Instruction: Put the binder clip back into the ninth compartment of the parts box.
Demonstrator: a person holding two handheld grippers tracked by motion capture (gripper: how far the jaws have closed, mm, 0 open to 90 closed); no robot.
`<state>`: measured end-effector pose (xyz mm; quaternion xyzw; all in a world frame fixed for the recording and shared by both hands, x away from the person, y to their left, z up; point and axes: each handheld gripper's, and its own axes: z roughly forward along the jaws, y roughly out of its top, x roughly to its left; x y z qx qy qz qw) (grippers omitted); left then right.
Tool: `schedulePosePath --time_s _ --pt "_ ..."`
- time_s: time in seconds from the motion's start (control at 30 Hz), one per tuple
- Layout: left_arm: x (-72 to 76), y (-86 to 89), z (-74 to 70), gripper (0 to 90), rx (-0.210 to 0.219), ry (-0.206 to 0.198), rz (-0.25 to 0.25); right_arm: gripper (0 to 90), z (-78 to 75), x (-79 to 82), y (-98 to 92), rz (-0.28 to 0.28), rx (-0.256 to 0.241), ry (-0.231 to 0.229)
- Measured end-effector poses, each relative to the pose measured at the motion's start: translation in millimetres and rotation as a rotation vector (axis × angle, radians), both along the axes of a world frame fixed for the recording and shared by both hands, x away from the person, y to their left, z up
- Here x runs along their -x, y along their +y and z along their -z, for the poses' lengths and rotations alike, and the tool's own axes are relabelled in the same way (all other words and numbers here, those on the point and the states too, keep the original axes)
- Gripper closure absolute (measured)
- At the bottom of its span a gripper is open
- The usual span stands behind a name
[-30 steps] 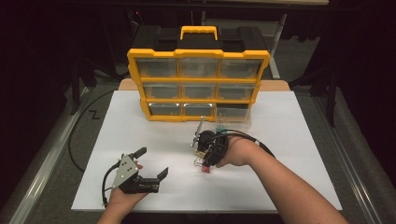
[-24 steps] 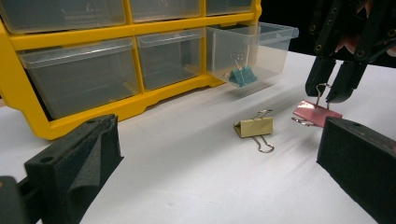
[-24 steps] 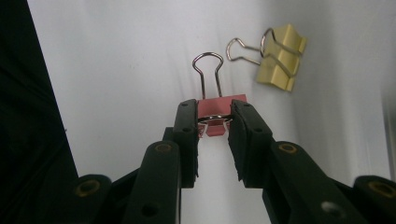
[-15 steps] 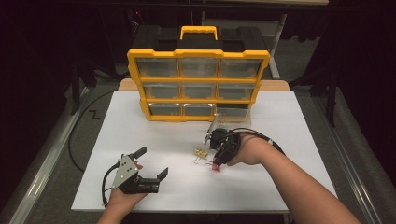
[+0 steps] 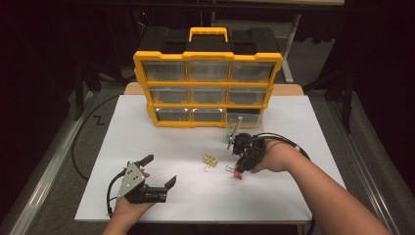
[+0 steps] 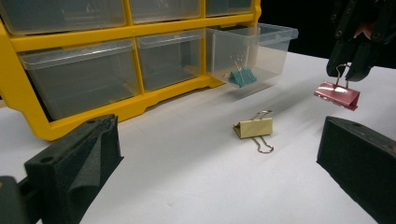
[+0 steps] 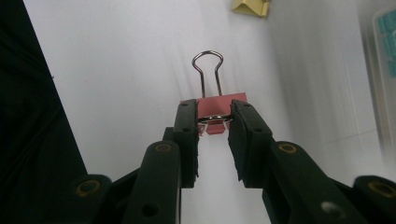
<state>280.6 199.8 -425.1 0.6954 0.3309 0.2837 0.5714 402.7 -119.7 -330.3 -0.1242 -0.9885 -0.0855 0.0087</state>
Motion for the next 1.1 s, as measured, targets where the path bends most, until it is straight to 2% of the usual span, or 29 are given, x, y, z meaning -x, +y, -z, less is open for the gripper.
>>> schedulePosePath --time_s 0.57,0.7,1.1 --pt "0.1 0.2 -0.2 0.2 0.002 0.000 0.000 74.9 -17.9 -10.7 -21.2 0.034 0.007 -0.014" --pt "0.2 0.4 -0.2 0.2 0.003 0.000 0.000 74.9 -25.0 -14.1 -23.5 0.045 -0.002 -0.021" --pt "0.2 0.7 -0.3 0.2 0.004 0.001 0.001 74.9 -46.7 -23.7 -25.7 0.053 0.009 -0.047"
